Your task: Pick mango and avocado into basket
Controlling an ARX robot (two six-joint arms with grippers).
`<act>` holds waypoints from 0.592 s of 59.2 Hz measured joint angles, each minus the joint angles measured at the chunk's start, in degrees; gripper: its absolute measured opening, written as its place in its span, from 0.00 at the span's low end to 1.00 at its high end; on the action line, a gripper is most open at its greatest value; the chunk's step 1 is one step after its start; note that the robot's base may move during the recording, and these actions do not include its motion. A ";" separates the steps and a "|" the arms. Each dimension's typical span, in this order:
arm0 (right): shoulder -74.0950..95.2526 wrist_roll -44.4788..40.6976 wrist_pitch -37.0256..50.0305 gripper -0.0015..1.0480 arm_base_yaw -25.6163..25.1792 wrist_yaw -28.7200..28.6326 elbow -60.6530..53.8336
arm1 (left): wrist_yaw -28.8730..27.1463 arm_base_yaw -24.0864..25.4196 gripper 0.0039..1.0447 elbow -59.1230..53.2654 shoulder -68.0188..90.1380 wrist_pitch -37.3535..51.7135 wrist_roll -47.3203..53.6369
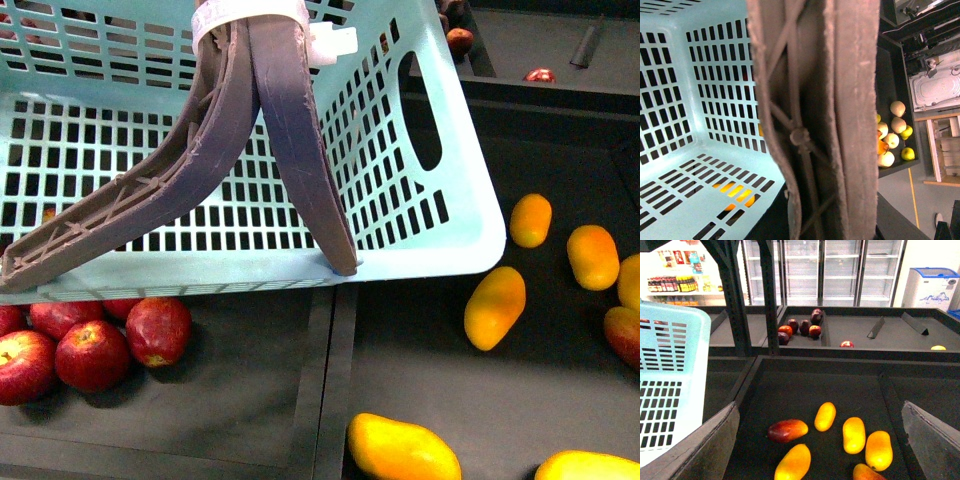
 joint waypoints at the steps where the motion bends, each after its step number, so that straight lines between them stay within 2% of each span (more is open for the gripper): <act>1: 0.00 0.00 0.00 0.92 0.00 0.00 0.00 | 0.02 0.00 0.16 0.00 0.00 0.00 0.02; 31: 0.02 0.02 -0.02 0.92 0.02 0.07 0.00 | 0.37 0.02 0.16 0.00 0.00 0.00 0.13; 32: 0.13 0.13 -0.13 0.92 0.20 0.92 0.02 | 0.37 0.02 0.16 0.00 0.00 0.00 0.13; 35: 3.08 2.36 -0.87 0.92 1.84 9.25 0.90 | 0.37 0.02 0.16 0.00 0.00 0.00 0.15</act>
